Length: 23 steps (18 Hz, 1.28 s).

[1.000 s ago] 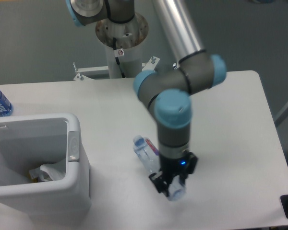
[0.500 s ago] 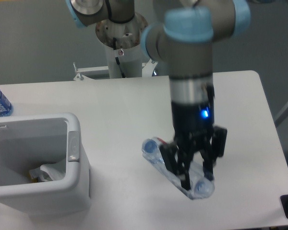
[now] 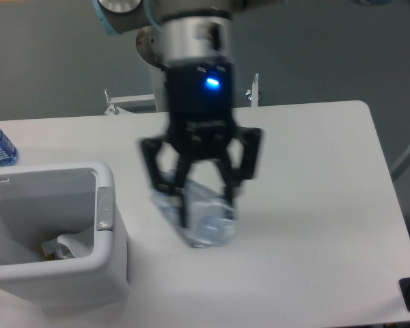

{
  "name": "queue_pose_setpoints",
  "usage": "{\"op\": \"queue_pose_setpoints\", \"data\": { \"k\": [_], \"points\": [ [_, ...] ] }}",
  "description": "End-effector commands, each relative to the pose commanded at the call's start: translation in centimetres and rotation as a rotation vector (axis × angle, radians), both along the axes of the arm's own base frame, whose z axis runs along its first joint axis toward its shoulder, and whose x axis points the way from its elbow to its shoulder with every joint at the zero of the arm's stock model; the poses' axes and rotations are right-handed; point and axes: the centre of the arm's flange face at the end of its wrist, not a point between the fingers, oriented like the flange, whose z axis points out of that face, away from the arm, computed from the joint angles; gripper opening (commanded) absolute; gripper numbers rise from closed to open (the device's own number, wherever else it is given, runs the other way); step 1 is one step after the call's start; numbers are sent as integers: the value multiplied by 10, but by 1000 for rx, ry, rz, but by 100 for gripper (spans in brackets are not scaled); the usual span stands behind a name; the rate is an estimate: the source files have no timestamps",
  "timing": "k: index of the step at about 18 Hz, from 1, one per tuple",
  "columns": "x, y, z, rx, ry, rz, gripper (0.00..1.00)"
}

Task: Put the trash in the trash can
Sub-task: 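Lift the bottle and carry it over the trash bin, then open the gripper to release the bottle into the bin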

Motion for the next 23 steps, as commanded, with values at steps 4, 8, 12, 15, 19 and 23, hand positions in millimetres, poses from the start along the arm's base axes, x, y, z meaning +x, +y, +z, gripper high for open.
{"op": "queue_pose_setpoints", "data": {
  "k": [4, 8, 12, 15, 19, 23],
  "points": [
    [59, 26, -15, -24, -14, -97, 59],
    [76, 44, -38, -56, -29, -136, 100],
    [77, 42, -52, -81, -44, -135, 100],
    [71, 43, -58, -94, -48, -121, 100],
    [-3, 19, -72, -193, 53, 77, 100],
    [-69, -13, -91, -365, 168, 95, 100]
  ]
}}
